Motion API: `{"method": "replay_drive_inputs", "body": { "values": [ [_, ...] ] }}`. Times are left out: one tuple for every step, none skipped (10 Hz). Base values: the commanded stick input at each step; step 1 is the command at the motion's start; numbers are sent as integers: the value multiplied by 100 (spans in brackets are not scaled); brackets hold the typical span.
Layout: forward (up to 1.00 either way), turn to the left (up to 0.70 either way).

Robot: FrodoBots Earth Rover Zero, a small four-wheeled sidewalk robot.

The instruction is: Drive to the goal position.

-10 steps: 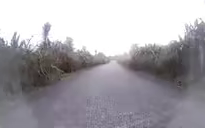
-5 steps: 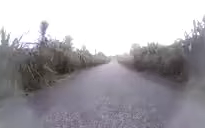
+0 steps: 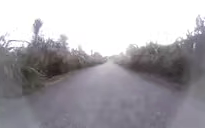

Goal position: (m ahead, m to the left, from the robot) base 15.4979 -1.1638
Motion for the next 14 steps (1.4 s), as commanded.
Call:
{"method": "replay_drive_inputs", "body": {
  "values": [
    [85, 0],
    [85, 0],
    [85, 0],
    [85, 0],
    [85, 0],
    [85, 0],
    [85, 0],
    [85, 0],
    [85, 0],
    [85, 0],
    [85, 0],
    [85, 0],
    [85, 0],
    [85, 0]
  ]
}}
